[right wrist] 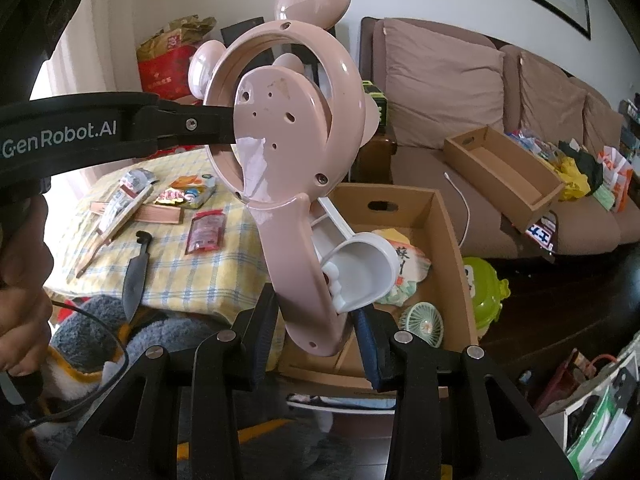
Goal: Organize objects
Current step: 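Carry the pink fan with both grippers toward the cardboard box, then move the pink fan with both grippers over the box interior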
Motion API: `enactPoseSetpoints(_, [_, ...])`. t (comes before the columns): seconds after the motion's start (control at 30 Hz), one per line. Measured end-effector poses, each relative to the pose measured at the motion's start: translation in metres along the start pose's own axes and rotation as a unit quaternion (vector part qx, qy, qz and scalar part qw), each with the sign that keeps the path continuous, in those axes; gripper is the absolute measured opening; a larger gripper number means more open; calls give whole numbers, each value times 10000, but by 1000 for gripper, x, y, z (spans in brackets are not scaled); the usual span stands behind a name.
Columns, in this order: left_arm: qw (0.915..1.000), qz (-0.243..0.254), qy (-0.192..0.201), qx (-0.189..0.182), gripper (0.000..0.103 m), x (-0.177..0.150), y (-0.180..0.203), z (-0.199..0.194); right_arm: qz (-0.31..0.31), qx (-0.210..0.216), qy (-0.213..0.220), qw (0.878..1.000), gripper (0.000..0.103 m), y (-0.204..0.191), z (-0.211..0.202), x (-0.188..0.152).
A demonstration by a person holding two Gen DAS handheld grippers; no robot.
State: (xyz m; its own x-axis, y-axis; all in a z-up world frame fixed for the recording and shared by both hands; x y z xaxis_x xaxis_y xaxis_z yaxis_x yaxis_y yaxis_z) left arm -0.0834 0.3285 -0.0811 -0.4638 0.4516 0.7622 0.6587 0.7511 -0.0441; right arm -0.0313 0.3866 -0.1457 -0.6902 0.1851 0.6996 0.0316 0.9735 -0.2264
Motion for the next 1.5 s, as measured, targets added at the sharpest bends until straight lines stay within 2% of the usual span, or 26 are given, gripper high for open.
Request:
enactPoseSetpoints(0.5, [9999, 28, -74, -111, 10, 6, 8, 13, 92, -101, -57, 9999, 37, 17, 2, -1])
enactPoseSetpoints(1.5, [9990, -33, -379, -249, 11, -6, 20, 49, 215, -297, -386, 9986, 37, 41, 17, -10])
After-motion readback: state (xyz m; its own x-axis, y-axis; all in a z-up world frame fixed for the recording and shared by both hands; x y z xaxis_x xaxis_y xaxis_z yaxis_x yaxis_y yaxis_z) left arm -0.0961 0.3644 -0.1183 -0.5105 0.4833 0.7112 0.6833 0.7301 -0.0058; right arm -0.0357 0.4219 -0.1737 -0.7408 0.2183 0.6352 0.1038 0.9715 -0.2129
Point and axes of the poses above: each gripper's, at about its wrist camera, not at the fingertips, and z roughly the way its jaws point, y to its right, x to its top, the point moved 6 cm from there along z, roughly the way its jaws point, and after that the axes turned 12 degrees about z, right-handed, at the moved point
